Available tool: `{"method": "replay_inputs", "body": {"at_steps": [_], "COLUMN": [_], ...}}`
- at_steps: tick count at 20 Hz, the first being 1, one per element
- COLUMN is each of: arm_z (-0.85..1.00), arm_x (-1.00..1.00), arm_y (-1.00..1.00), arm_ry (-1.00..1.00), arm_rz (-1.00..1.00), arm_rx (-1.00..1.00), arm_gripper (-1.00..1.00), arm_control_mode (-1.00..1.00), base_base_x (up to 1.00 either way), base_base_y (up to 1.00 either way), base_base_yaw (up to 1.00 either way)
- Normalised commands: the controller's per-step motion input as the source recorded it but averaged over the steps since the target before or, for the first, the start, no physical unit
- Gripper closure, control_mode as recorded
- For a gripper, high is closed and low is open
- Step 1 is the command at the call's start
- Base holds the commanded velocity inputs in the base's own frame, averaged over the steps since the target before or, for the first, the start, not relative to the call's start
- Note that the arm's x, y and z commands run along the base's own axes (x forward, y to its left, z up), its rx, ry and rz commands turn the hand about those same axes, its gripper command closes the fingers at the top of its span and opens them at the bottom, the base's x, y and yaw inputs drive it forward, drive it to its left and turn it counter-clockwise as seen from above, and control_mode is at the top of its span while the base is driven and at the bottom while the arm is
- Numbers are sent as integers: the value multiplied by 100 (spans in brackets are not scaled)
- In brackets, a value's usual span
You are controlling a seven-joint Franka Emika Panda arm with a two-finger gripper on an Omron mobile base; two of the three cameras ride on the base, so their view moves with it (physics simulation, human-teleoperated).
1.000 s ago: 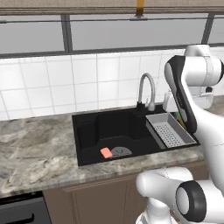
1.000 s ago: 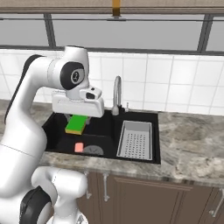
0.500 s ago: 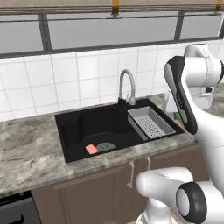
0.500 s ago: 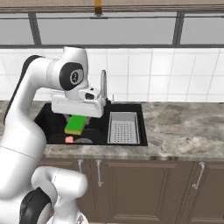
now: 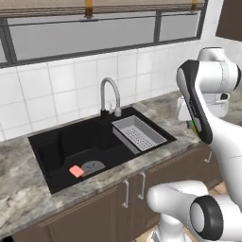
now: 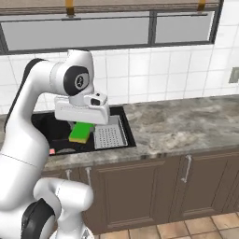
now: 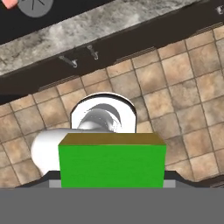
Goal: Pick up the sponge and bar soap from the sink, and place them back in the cabinet, and close the cabinet door.
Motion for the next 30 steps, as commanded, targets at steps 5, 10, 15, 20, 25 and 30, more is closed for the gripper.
{"method": "replay_inputs", "body": {"at_steps": [5, 10, 15, 20, 25, 30], "arm_z": [0, 0, 0, 0, 0, 0], "arm_x": [0, 0, 0, 0, 0, 0], "arm_y": [0, 0, 0, 0, 0, 0], "arm_ry": [0, 0, 0, 0, 0, 0], "arm_rz": [0, 0, 0, 0, 0, 0], "arm_rx": [0, 0, 0, 0, 0, 0], "arm_gripper": [100, 100, 100, 100, 100, 100], "arm_control_mode": [100, 100, 100, 100, 100, 100], "base_base_x": [0, 0, 0, 0, 0, 0], "base_base_y": [0, 0, 0, 0, -2, -19], "base_base_yaw": [-42, -44, -43, -41, -42, -42]}}
